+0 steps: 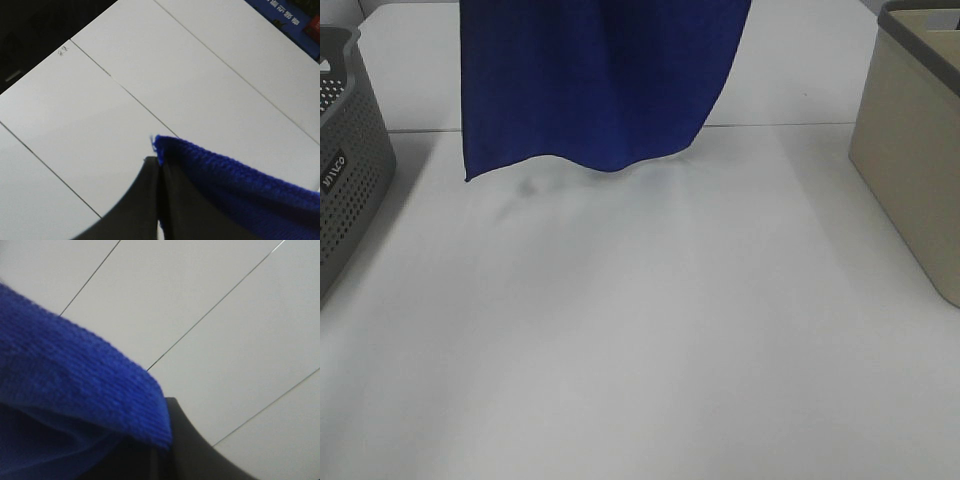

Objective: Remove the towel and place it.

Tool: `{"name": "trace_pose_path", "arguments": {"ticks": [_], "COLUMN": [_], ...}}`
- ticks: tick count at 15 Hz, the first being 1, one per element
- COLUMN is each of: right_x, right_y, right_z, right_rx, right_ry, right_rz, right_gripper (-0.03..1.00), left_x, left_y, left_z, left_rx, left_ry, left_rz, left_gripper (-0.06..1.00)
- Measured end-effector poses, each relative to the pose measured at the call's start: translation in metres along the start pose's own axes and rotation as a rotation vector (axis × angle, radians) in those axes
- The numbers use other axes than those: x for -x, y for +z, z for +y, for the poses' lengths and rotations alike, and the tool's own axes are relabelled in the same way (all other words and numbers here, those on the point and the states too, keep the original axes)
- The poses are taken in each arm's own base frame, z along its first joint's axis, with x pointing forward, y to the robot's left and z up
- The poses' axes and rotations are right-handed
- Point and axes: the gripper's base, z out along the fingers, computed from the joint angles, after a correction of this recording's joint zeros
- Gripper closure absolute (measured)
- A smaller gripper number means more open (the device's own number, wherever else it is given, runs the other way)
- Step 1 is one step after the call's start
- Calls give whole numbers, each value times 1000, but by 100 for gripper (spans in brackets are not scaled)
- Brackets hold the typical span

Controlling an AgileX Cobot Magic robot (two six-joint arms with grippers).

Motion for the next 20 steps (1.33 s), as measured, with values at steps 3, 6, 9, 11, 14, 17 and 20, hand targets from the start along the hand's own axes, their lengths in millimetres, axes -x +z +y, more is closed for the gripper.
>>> {"name": "trace_pose_path", "arguments": {"ticks": [3, 6, 9, 11, 14, 17, 20], "right_x": [-12, -24, -27, -28, -27, -42, -64], "right_y": [32, 59, 91, 104, 114, 123, 139], "right_z": [11, 2, 5, 7, -12, -24, -14], "right_rx": [-10, -52, -79, -97, -180, -229, -211], "right_ry": [13, 118, 193, 219, 303, 357, 375], "right_rz": [-96, -129, -195, -256, -403, -463, -415], "right_gripper": [95, 95, 95, 95, 95, 95, 95], "left_x": [-45, -80, -112, -119, -132, -161, -169], "left_y": [26, 40, 58, 68, 76, 77, 80], "left_z": [-29, -44, -51, -52, -43, -42, -50], "left_rx": [60, 162, 248, 291, 387, 412, 370], "left_ry": [23, 47, -30, -64, -123, -189, -177], "left_rz": [78, 132, 130, 84, -32, -69, -47], "left_gripper": [94, 94, 94, 94, 94, 94, 94]}}
